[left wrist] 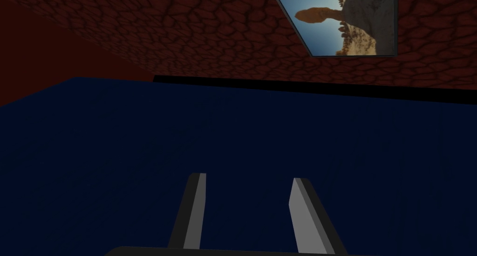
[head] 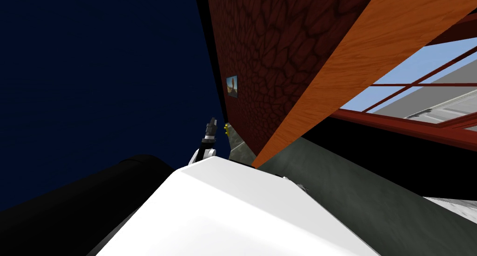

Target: Push the door open

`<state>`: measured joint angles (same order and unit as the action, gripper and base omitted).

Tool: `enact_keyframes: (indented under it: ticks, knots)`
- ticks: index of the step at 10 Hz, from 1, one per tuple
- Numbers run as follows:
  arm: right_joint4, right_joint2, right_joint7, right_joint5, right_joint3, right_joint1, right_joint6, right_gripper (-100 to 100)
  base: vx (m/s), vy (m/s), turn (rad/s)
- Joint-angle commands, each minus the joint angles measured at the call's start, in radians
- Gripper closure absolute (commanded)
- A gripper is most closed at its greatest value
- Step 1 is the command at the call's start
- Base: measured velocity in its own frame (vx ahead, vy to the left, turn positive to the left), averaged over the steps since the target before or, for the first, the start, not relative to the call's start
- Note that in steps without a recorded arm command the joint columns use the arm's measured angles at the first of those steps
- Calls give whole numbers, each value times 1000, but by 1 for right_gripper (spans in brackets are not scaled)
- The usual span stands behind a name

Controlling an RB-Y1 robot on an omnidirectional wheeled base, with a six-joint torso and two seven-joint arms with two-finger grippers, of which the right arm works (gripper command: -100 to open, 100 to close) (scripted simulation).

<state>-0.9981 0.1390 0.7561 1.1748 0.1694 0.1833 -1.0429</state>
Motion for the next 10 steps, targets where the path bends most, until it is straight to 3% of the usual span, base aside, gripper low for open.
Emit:
enact_keyframes:
  ticks: [1, 10]
  knots:
    - [0, 0, 7, -5, -4, 6, -6, -100, 61, 64, 103]
    - [1, 0, 12, -6, -7, 10, -10, -100, 0, 0, 0]
